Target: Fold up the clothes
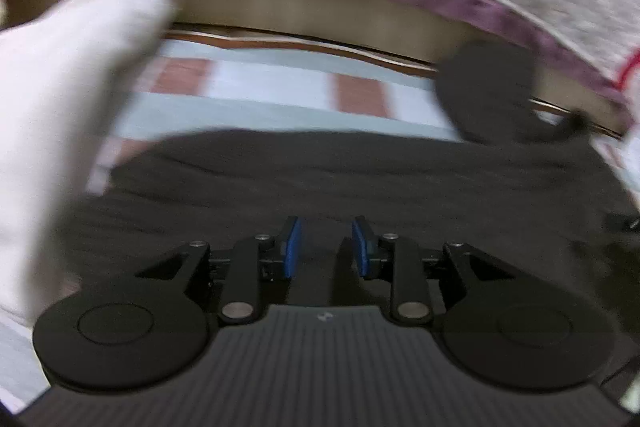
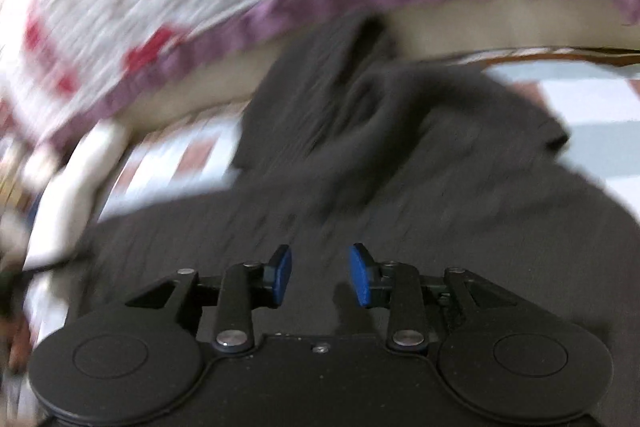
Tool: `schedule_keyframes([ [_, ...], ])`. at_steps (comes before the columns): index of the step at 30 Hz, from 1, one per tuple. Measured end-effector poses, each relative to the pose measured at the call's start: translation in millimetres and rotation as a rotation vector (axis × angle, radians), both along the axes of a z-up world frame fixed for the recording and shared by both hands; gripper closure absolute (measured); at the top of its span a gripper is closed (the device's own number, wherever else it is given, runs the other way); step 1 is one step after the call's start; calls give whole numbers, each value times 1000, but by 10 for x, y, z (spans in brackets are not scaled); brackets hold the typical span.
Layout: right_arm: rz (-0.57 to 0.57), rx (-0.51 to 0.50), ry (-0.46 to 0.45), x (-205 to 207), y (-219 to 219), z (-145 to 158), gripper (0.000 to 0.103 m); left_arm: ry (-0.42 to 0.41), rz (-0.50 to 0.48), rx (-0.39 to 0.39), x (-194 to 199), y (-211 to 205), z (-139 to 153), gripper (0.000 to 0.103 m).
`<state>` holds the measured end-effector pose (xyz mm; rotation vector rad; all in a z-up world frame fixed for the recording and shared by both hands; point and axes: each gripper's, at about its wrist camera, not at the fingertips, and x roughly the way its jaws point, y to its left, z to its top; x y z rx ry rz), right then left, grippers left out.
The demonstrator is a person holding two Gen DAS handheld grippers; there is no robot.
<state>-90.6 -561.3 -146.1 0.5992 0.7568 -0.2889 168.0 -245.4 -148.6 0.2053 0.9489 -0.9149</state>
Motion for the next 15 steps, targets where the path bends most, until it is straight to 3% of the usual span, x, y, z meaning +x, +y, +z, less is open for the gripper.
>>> schedule_keyframes([
  [3, 13, -4, 23, -473, 302, 65, 64, 8, -116, -26, -404, -105, 20, 76],
  [5, -40, -10, 30, -936, 465, 97, 62, 52, -186, -60, -663, -113, 41, 74],
  [9, -156, -30, 53, -1840, 769, 131, 59, 330, -266, -217, -904, -31, -3, 68],
  [12, -218, -27, 79, -2330, 872, 22, 58, 337, -360, -247, -1179, -39, 66, 66],
  [15, -239, 61, 47, -2443, 878, -190, 58, 302, -450, -247, -1473, -73, 152, 66],
])
